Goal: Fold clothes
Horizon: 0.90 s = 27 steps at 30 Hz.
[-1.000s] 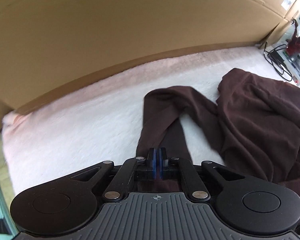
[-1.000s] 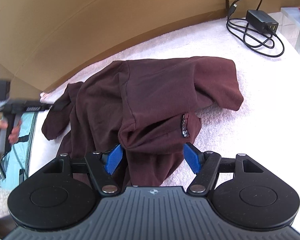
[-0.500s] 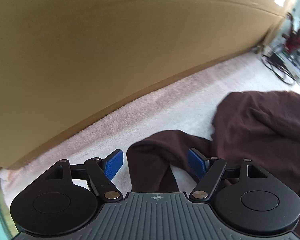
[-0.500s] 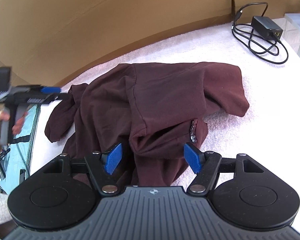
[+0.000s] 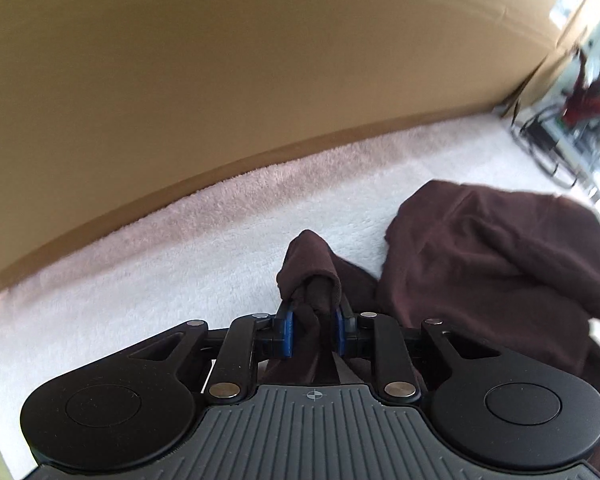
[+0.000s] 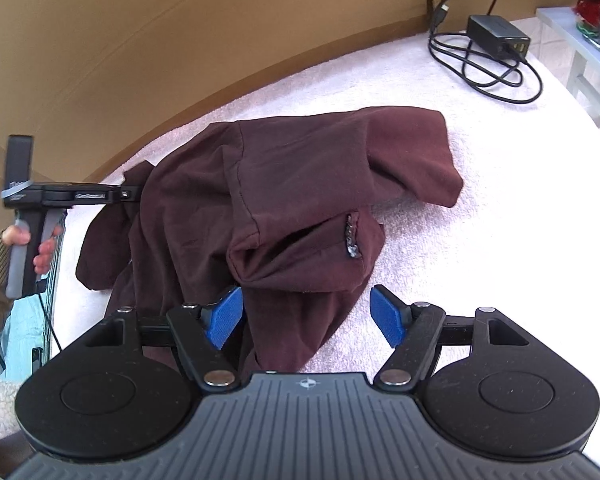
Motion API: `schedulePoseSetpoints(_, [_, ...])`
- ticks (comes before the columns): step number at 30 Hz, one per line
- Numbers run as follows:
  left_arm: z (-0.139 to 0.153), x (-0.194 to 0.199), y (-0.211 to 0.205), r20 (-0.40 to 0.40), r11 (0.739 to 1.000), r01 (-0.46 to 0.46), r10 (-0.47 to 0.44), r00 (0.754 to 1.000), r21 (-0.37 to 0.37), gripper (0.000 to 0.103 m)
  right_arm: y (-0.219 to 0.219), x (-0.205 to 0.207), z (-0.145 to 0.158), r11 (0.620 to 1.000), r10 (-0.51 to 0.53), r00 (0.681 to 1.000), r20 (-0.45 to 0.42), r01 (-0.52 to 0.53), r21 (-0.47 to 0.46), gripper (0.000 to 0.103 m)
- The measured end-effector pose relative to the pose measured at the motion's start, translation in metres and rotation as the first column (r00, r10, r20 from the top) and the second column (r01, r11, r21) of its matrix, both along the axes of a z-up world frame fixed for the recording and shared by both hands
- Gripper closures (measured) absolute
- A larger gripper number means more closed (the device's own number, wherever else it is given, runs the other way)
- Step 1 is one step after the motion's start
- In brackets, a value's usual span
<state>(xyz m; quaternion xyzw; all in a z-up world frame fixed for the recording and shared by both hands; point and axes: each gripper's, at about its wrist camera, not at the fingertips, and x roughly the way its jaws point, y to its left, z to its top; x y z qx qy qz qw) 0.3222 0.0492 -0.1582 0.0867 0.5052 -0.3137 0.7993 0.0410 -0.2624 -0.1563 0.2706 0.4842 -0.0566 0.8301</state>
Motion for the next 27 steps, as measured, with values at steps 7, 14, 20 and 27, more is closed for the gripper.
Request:
schedulePoseSetpoints(7, [0.055,-0.061,0.059,0.067,0.989,-0.112,0.118,0.991,-0.092,0.086,0.002,0.007,-0.001,0.999,0.046,0.999,0.010,-0.046,0.006,0.029])
schedulePoseSetpoints(14, [0.086,-0.130,0.094,0.113,0.980,-0.193,0.199,0.974,-0.057,0.082,-0.005,0.015,-0.003,0.996,0.084,0.996,0.017,-0.084,0.017,0.028])
schedulePoseSetpoints(20, [0.055,-0.172,0.108,0.052,0.963,-0.254,0.250,0.967,0.086,0.067,-0.004,0.023,-0.006,0.989,0.142,0.989,0.029,-0.143,0.025,0.028])
schedulePoseSetpoints(27, [0.067,-0.183,0.122,0.057,0.953,-0.279,0.274,0.960,0.117,0.053,-0.005,0.024,-0.005,0.984,0.176,0.984,0.039,-0.176,0.018,0.028])
